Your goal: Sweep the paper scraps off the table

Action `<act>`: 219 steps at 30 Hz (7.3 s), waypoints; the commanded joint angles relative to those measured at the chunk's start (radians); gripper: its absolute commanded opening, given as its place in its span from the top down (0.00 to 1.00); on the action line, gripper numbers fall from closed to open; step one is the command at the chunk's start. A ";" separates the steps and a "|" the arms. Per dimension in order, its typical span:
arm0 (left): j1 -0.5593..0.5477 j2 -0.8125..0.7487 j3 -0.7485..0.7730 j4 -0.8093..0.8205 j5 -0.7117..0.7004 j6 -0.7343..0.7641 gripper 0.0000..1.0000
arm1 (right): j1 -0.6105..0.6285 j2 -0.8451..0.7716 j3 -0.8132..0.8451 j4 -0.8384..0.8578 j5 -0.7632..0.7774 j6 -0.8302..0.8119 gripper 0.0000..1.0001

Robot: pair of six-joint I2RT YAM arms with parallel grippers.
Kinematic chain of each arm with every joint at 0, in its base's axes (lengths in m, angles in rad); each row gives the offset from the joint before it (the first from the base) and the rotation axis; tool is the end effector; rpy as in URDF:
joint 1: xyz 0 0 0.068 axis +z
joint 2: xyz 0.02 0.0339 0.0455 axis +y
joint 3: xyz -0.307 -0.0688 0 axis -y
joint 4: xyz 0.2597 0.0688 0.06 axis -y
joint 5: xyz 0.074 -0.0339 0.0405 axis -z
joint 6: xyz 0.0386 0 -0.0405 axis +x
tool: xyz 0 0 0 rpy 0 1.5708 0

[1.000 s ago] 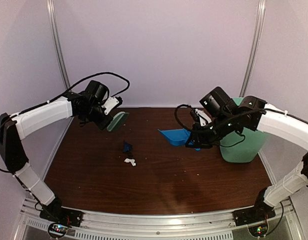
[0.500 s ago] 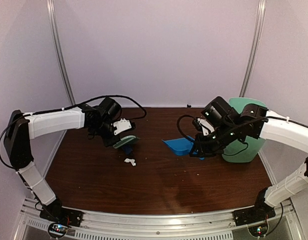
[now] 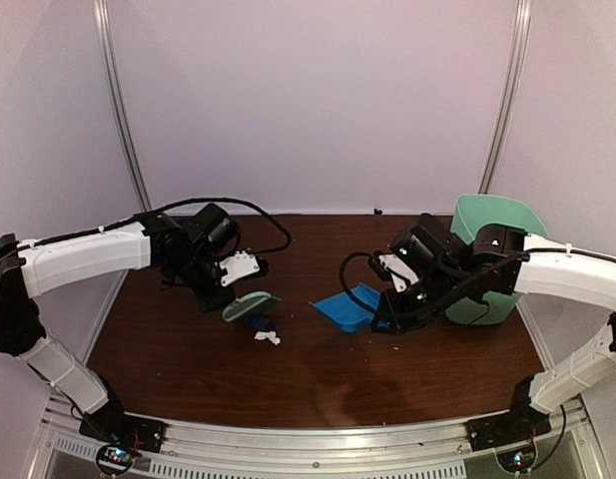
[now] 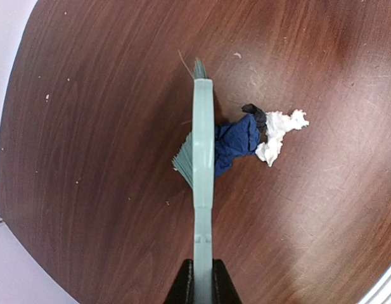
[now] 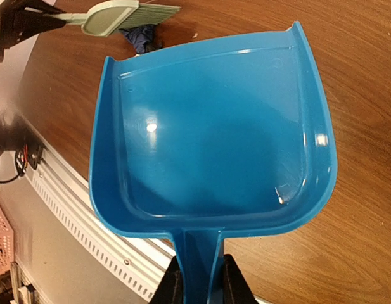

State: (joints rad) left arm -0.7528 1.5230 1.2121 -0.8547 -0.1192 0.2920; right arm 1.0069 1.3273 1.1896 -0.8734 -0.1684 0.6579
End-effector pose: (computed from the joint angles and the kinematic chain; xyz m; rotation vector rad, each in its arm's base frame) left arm 0.2332 -0.2122 0.2946 1.3285 2.3742 0.0304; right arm 0.1394 0.2325 0.3403 -0.5510 2.7356 0.7514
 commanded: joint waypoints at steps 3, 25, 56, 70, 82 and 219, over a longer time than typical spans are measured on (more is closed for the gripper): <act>-0.005 -0.044 -0.009 -0.081 0.078 -0.192 1.00 | 0.123 0.087 -0.004 0.081 0.043 -0.166 1.00; -0.014 -0.071 0.004 -0.098 0.161 -0.353 1.00 | 0.185 0.358 -0.063 0.259 -0.073 -0.260 1.00; -0.057 -0.042 0.057 -0.151 0.286 -0.378 1.00 | 0.121 0.453 -0.093 0.415 -0.079 -0.239 1.00; -0.063 -0.063 0.079 -0.152 0.355 -0.458 1.00 | 0.121 0.440 -0.157 0.558 -0.068 -0.237 1.00; -0.065 -0.085 0.094 -0.147 0.385 -0.500 1.00 | 0.127 0.403 -0.254 0.732 -0.033 -0.272 1.00; 0.178 -0.661 -0.527 0.379 0.006 -0.738 1.00 | -1.213 -0.364 0.059 0.485 -0.877 0.603 1.00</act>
State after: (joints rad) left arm -0.5819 0.8696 0.6918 -0.5457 -0.1013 -0.4614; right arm -0.1761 0.9947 1.2823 -0.6052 -0.9695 1.0859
